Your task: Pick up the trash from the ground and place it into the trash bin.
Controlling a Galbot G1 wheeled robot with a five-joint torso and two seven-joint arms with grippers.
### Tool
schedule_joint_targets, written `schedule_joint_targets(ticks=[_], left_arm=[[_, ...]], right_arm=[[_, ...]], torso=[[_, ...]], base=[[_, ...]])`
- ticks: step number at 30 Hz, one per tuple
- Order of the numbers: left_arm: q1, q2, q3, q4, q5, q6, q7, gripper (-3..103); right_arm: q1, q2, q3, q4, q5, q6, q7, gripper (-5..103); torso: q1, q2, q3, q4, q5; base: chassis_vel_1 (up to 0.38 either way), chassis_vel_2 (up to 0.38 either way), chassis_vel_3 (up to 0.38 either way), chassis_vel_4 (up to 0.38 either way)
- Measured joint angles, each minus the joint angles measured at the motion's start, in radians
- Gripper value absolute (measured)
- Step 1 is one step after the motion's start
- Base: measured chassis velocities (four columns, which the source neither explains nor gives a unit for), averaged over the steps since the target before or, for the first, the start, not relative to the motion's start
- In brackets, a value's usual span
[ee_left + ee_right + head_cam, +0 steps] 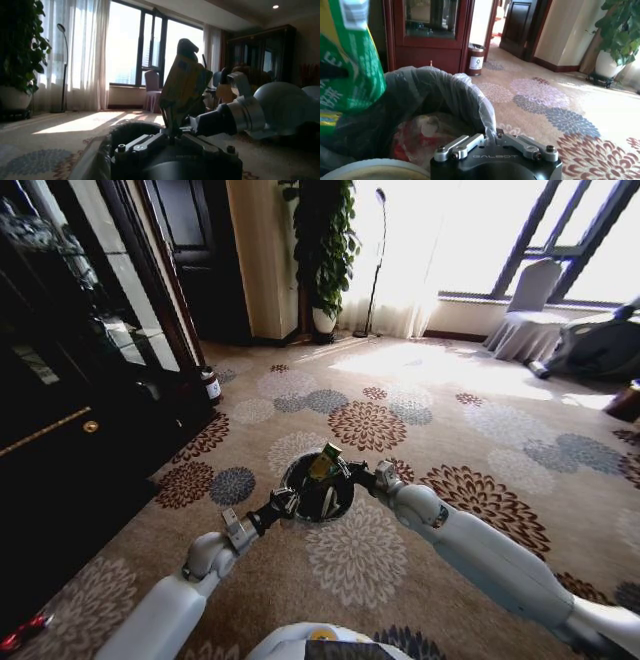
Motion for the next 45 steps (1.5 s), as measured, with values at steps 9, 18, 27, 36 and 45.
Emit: schedule_joint_targets(ticks=[9,18,27,36,45], left_arm=[[0.035,-0.017,0.007,-0.069,0.033,0.064,-0.061,24],[0.029,-0.045,0.011,-0.040,0.062,0.058,-0.085,63],[0.028,-0.070,0.000,-0.145,-0.046,0.077,-0.081,95],[-0.023,-0.108,0.210,-0.175,-0.291,0.309,-0.378,96],[-0.018,-0.036,0.169,-0.267,0.141,0.444,-0.406,72]], right_arm=[[0.002,0.002,-0.014,-0.031,-0.030,0.008,-0.009,1],[0.008,-0.005,-0.030,-0.045,-0.033,0.010,-0.013,1],[0.025,0.004,-0.047,-0.061,-0.027,0.010,-0.014,1],[0.031,0.010,-0.050,-0.046,-0.021,0.010,-0.011,1],[0.028,0.019,-0.039,-0.072,-0.098,0.020,-0.003,1]], torso=[[0.000,0.000,0.000,0.0000,0.0001],[0.000,0.000,0.000,-0.0001,0.0001],[0.000,0.000,0.000,0.0000,0.0002],[0.000,0.000,0.000,-0.0002,0.0000],[0.000,0.000,0.000,-0.0001,0.0000]], base=[[0.000,0.000,0.000,0.000],[0.000,0.000,0.000,0.000],[0.000,0.000,0.000,0.000],[0.000,0.000,0.000,0.000],[0.000,0.000,0.000,0.000]])
